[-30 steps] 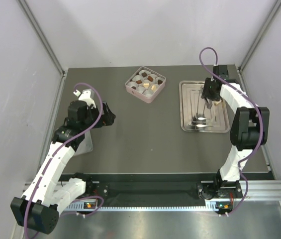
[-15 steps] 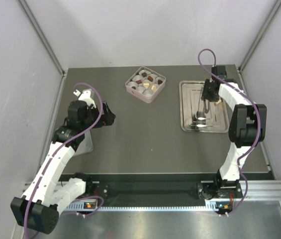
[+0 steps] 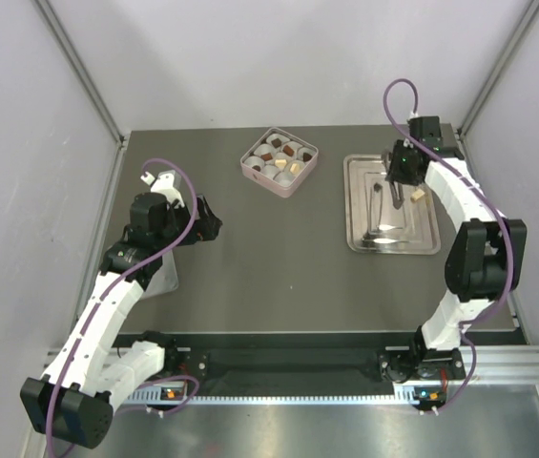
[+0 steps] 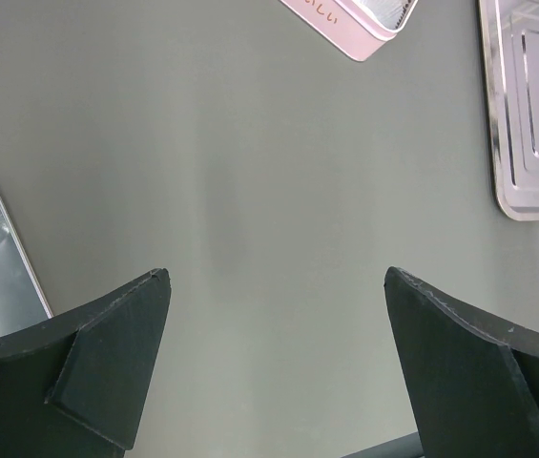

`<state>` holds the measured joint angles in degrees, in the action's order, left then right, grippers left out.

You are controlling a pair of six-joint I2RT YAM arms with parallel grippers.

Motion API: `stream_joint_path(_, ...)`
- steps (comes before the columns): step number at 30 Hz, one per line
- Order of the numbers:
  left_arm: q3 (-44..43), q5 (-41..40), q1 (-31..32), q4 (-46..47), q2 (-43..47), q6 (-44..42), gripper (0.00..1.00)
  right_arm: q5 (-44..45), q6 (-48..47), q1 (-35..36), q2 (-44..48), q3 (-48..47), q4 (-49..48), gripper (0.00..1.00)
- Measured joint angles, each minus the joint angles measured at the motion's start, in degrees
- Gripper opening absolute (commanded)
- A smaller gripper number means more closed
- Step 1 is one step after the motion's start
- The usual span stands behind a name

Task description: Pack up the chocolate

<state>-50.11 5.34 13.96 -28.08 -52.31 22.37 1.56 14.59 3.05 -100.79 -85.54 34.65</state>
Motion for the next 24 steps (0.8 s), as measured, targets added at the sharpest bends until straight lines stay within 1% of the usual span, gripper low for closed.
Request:
stream_joint_path(4,0.0,0.0,0.0,0.0,0.0,0.0,0.99,-0.6,0.4,3.3,2.1,-0.1,0.6,0.37)
stream_joint_path(6,0.0,0.0,0.0,0.0,0.0,0.0,0.99,-0.5,0.9,6.7,2.0,-1.4,1.9,0.37)
stream_joint_path(12,0.0,0.0,0.0,0.0,0.0,0.0,0.99,-0.5,1.7,21.3,-1.0,-10.6,2.3,0.37)
stream_joint_path(16,0.0,-0.2,0.0,0.0,0.0,0.0,0.99,-0.2,1.7,27.8,-5.5,-16.0,1.7,0.37)
stream_joint_path(19,0.0,-0.2,0.0,0.0,0.1,0.0,0.99,0.0,1.6,30.4,-8.8,-17.7,1.6,0.37)
stream_joint_path(24,0.0,-0.2,0.0,0.0,0.1,0.0,0.99,1.4,0.9,31.8,-12.5,-17.7,1.6,0.38)
